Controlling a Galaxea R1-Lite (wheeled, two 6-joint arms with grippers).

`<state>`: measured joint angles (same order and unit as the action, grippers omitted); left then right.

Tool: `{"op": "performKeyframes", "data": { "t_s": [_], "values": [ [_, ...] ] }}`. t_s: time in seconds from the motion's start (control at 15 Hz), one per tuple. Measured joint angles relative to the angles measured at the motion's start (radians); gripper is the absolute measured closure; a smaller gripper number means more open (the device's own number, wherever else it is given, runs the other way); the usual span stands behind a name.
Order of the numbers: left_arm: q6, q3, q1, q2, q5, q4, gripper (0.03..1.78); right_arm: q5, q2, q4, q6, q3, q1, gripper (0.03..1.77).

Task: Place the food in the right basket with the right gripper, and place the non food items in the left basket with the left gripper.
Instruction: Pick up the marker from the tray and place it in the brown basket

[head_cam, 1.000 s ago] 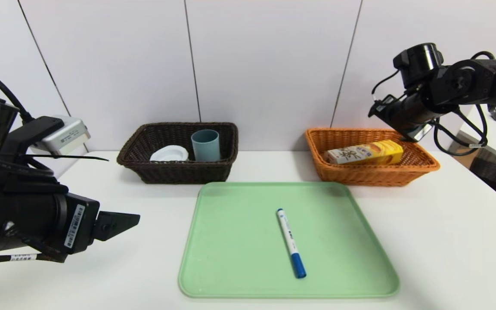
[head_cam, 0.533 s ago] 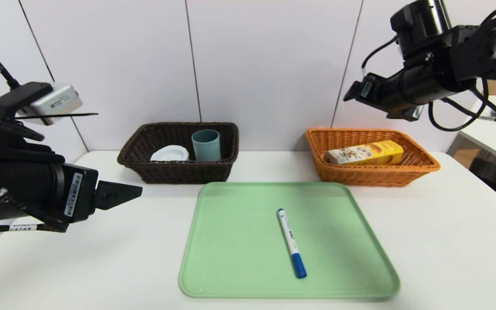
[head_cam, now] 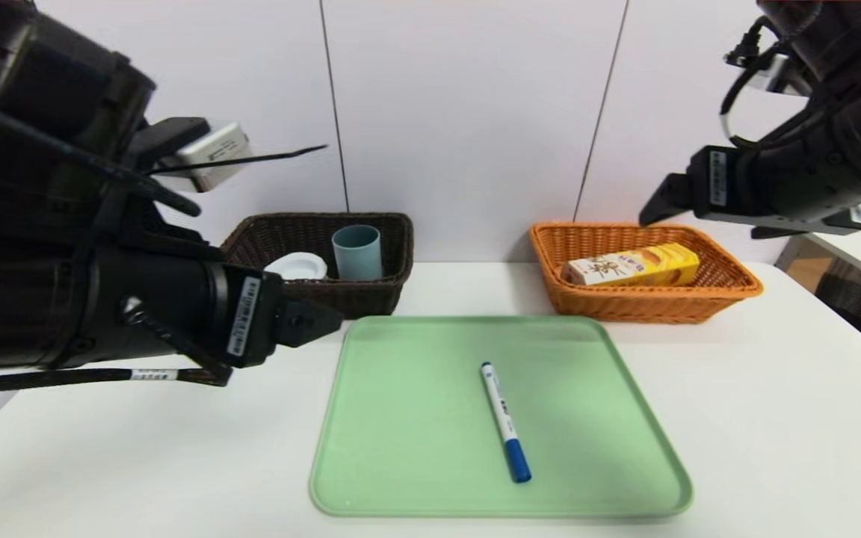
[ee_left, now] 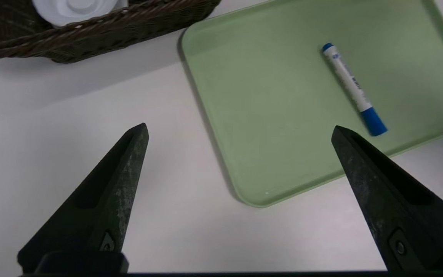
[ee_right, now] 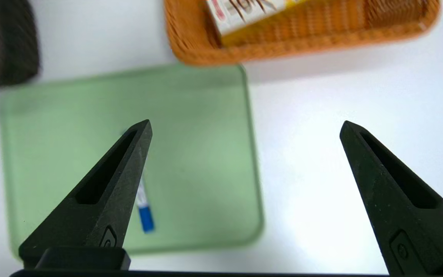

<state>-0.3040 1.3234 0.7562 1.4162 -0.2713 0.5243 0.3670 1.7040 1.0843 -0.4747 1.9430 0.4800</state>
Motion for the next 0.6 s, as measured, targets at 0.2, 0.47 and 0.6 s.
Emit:
{"op": "performKeyframes", "data": {
  "t_s": [0.2,0.47,0.6],
  "values": [
    [-0.117,0.127,0.094,0.120,-0.004,0.063,0.12,0.000,-0.083,0.236,0.027,-0.033,-0.028,0.11],
    [-0.126,0.270,0.168,0.268,-0.033,0.104,0.12,-0.001,-0.235,0.360,0.166,-0.157,-0.100,0.11],
    [-0.132,0.334,0.207,0.320,-0.044,0.140,0.12,-0.003,-0.324,0.365,0.231,-0.235,-0.161,0.11]
  ]
}}
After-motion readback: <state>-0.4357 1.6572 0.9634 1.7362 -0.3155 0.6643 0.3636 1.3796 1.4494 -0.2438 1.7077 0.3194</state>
